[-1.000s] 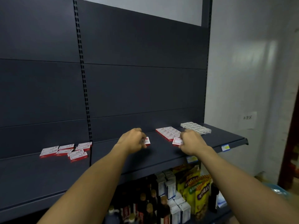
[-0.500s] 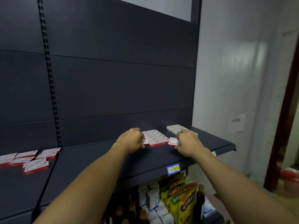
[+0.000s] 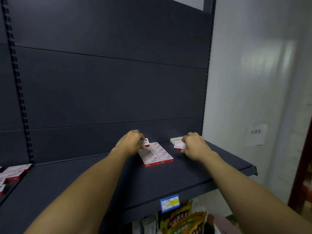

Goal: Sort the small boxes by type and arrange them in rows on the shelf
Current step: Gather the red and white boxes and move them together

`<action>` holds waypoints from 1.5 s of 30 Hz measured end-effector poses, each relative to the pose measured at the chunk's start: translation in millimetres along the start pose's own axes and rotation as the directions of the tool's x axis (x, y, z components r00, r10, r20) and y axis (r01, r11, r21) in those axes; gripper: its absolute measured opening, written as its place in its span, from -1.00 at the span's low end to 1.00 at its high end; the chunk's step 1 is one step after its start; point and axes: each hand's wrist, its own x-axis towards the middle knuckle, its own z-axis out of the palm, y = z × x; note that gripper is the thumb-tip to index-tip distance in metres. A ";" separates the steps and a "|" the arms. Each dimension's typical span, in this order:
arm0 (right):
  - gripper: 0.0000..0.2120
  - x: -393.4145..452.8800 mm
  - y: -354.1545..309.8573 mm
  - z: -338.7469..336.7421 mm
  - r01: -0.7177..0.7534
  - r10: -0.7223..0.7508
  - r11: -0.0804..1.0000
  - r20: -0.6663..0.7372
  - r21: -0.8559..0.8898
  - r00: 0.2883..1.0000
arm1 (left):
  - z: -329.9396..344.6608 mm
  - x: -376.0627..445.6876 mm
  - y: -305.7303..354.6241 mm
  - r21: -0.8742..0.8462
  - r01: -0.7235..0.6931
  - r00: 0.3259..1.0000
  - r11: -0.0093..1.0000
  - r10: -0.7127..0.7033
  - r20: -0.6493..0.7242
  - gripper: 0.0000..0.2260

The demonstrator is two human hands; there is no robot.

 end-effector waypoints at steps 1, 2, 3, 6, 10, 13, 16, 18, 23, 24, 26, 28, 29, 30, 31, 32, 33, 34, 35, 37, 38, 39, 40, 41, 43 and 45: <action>-0.55 6.3 2.9 4.2 0.007 -0.007 1.000 0.001 0.012 1.000 | 3.0 5.4 -0.8 0.001 0.007 1.000 1.000 -0.007 -0.004 -0.73; -0.55 12.0 5.6 8.8 0.018 -0.018 1.000 0.004 0.023 1.000 | 6.0 10.1 -1.2 0.003 0.014 1.000 1.000 -0.014 -0.005 -0.72; -0.55 17.5 8.7 13.9 0.029 -0.029 0.999 0.008 0.035 1.000 | 9.3 13.8 -1.1 0.004 0.025 1.000 1.000 -0.025 0.001 -0.71; -0.54 34.8 20.9 27.9 0.059 -0.060 0.995 0.009 0.075 0.998 | 19.1 20.6 1.2 0.013 0.067 0.998 0.998 -0.067 0.019 -0.70; -0.53 62.2 34.9 44.5 0.120 -0.119 0.983 -0.016 0.142 0.993 | 29.9 23.7 5.3 0.031 0.122 0.992 0.992 -0.121 -0.026 -0.74; -0.60 80.2 37.8 58.1 0.195 -0.192 0.968 -0.038 0.157 0.981 | 38.4 21.7 8.1 0.070 0.182 0.982 0.981 -0.178 -0.059 -0.73; -0.63 93.5 35.6 71.3 0.260 -0.247 0.947 -0.089 0.189 0.965 | 46.3 20.2 13.1 0.071 0.259 0.964 0.963 -0.253 -0.088 -0.71; -0.64 100.4 33.9 80.7 0.292 -0.274 0.931 -0.110 0.219 0.955 | 52.1 20.2 17.4 0.065 0.290 0.955 0.955 -0.283 -0.092 -0.70; -0.65 110.5 26.4 108.7 0.304 -0.268 0.890 -0.147 0.341 0.952 | 65.1 25.9 21.9 0.080 0.302 0.953 0.950 -0.299 -0.049 -0.65; -0.65 112.1 23.3 114.1 0.304 -0.263 0.876 -0.159 0.374 0.952 | 68.1 28.2 20.2 0.062 0.311 0.950 0.949 -0.308 -0.054 -0.65; -0.65 117.5 17.2 125.6 0.316 -0.262 0.844 -0.180 0.434 0.948 | 75.7 34.4 17.6 0.013 0.335 0.940 0.942 -0.333 -0.078 -0.65; -0.63 119.3 11.7 133.9 0.324 -0.265 0.809 -0.187 0.491 0.946 | 83.9 37.5 17.5 -0.072 0.362 0.921 0.930 -0.368 -0.126 -0.68; -0.62 121.5 8.8 139.4 0.325 -0.266 0.790 -0.187 0.521 0.946 | 89.6 39.3 16.9 -0.123 0.375 0.908 0.919 -0.391 -0.150 -0.69; -0.61 124.9 5.6 145.4 0.325 -0.262 0.768 -0.192 0.551 0.946 | 95.9 41.6 16.3 -0.168 0.386 0.895 0.907 -0.412 -0.169 -0.70; -0.60 128.7 2.7 150.3 0.323 -0.256 0.746 -0.196 0.582 0.947 | 101.2 43.3 16.7 -0.208 0.396 0.883 0.894 -0.433 -0.179 -0.71; -0.60 132.9 -0.1 153.7 0.320 -0.248 0.726 -0.202 0.609 0.948 | 106.1 44.7 16.3 -0.245 0.407 0.872 0.880 -0.454 -0.183 -0.72; -0.59 137.7 -2.8 155.7 0.316 -0.236 0.711 -0.211 0.628 0.949 | 110.2 46.4 14.4 -0.275 0.414 0.863 0.868 -0.471 -0.186 -0.72; -0.59 142.8 -4.9 156.9 0.313 -0.223 0.701 -0.220 0.641 0.950 | 113.9 49.0 11.5 -0.303 0.420 0.855 0.855 -0.485 -0.183 -0.72; -0.59 147.8 -6.2 157.6 0.308 -0.211 0.693 -0.225 0.652 0.951 | 115.6 52.1 8.5 -0.326 0.422 0.849 0.846 -0.495 -0.185 -0.71; -0.59 156.6 -8.4 160.6 0.300 -0.197 0.682 -0.227 0.667 0.954 | 114.3 59.3 1.7 -0.366 0.429 0.836 0.825 -0.517 -0.185 -0.71; -0.59 160.4 -9.8 162.5 0.293 -0.192 0.678 -0.222 0.674 0.956 | 113.8 63.5 -3.0 -0.370 0.431 0.832 0.823 -0.521 -0.190 -0.71; -0.59 164.0 -11.0 164.6 0.282 -0.186 0.674 -0.213 0.683 0.959 | 114.1 67.5 -7.7 -0.365 0.429 0.831 0.826 -0.520 -0.199 -0.71; -0.58 167.5 -12.1 166.6 0.270 -0.178 0.672 -0.204 0.690 0.963 | 114.9 70.6 -11.4 -0.365 0.430 0.830 0.826 -0.521 -0.200 -0.71; -0.58 171.3 -13.3 168.0 0.260 -0.169 0.671 -0.198 0.695 0.965 | 115.8 72.9 -13.7 -0.368 0.432 0.829 0.823 -0.523 -0.197 -0.72; -0.57 179.2 -15.0 169.5 0.265 -0.167 0.671 -0.208 0.692 0.964 | 118.9 76.7 -17.1 -0.369 0.439 0.835 0.819 -0.524 -0.170 -0.72; -0.58 185.6 -16.4 171.1 0.283 -0.182 0.680 -0.219 0.677 0.959 | 122.1 79.9 -19.9 -0.359 0.439 0.845 0.824 -0.514 -0.146 -0.72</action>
